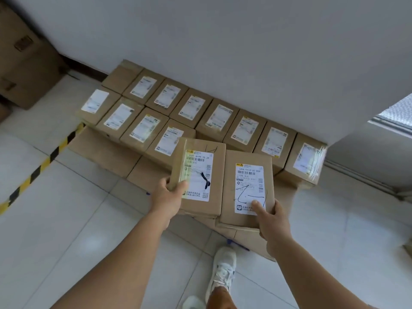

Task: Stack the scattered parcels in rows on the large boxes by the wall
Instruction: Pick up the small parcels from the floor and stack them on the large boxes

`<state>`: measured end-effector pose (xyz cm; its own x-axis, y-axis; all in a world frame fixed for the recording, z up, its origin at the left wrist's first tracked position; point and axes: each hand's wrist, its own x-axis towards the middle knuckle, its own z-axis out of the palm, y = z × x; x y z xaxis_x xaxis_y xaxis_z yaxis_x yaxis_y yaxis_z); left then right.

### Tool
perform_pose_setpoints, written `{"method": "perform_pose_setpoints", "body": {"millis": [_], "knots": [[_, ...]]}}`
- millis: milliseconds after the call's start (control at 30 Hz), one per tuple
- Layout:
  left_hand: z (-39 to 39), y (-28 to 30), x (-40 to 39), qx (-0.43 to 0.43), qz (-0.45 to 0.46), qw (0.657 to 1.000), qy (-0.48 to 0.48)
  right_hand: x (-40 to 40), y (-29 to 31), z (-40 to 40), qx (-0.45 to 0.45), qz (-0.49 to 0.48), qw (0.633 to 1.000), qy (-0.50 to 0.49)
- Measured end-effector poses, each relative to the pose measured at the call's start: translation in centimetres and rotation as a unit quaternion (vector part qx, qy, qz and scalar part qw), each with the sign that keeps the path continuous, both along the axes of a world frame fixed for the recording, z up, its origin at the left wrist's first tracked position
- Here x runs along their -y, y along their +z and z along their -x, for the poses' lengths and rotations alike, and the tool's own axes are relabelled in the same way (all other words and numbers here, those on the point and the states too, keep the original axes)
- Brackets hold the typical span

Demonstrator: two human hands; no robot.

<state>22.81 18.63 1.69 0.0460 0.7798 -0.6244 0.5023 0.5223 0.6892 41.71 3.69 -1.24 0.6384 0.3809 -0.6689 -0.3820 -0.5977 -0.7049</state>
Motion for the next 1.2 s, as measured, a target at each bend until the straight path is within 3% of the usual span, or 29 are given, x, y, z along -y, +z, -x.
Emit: {"method": "perform_pose_setpoints", "body": {"millis": [267, 700, 933, 1200], "knots": [[-3.3, -7.7, -5.5, -0.008, 0.057, 0.998, -0.026, -3.2, -7.0, -0.8, -0.049, 0.035, 0.997, -0.055], [-5.3, -18.8, -10.8, -0.071, 0.075, 0.994, 0.041, -9.2, -18.1, -0.4, -0.047, 0.060, 0.992, -0.103], [-6.7, -20.1, -10.6, -0.084, 0.127, 0.981, 0.122, -10.8, -20.4, 1.5, -0.047, 0.057, 0.988, -0.136], [-7.1, -21.5, -10.7, -0.054, 0.163, 0.976, 0.136, -12.7, -20.1, 1.1, -0.017, 0.083, 0.979, -0.185]]}}
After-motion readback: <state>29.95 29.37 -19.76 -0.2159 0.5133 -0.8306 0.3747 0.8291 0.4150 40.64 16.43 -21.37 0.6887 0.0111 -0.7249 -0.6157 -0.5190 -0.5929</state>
